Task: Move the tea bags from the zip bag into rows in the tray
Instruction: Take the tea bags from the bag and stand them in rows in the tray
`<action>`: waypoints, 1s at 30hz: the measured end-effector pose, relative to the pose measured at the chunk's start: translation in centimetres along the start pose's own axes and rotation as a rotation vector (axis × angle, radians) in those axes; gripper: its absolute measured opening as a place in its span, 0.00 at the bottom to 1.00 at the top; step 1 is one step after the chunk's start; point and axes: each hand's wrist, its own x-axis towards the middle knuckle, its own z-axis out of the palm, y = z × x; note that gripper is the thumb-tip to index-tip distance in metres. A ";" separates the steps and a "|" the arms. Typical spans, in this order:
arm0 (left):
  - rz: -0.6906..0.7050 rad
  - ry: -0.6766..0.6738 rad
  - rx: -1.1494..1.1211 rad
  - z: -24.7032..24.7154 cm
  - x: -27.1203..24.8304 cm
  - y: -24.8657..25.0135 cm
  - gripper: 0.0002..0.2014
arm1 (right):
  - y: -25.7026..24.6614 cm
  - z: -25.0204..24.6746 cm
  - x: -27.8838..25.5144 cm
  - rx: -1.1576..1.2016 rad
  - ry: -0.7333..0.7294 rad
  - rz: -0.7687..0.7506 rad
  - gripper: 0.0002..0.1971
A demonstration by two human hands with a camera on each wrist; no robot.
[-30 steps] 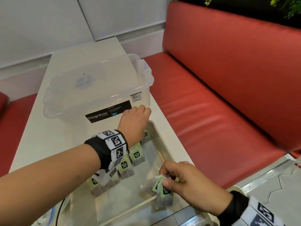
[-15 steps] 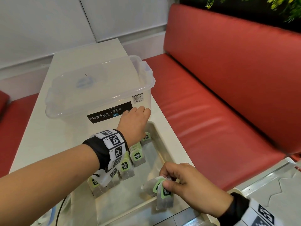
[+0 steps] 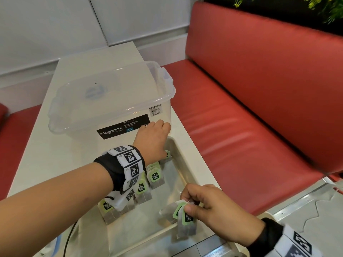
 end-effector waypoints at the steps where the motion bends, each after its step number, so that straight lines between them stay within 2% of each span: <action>1: 0.002 -0.006 0.000 0.0 0.0 0.0 0.29 | 0.0 0.0 0.0 0.002 -0.001 -0.001 0.07; 5: 0.015 -0.017 0.007 -0.1 0.0 0.0 0.29 | 0.0 0.0 0.0 0.028 -0.005 -0.003 0.05; 11: 0.029 0.035 0.030 -0.2 -0.1 -0.2 0.27 | 0.0 0.0 0.1 0.033 -0.004 -0.008 0.05; 16: 0.026 0.028 0.017 -0.3 -0.1 -0.2 0.31 | -0.1 0.0 0.1 0.031 -0.005 -0.006 0.05; 22: 0.030 -0.074 0.045 0.0 0.6 0.1 0.21 | 0.0 0.1 0.1 0.031 -0.004 0.001 0.05; 30: 0.027 -0.100 0.059 0.5 1.0 0.2 0.18 | 0.0 -0.1 0.1 0.026 -0.015 0.008 0.08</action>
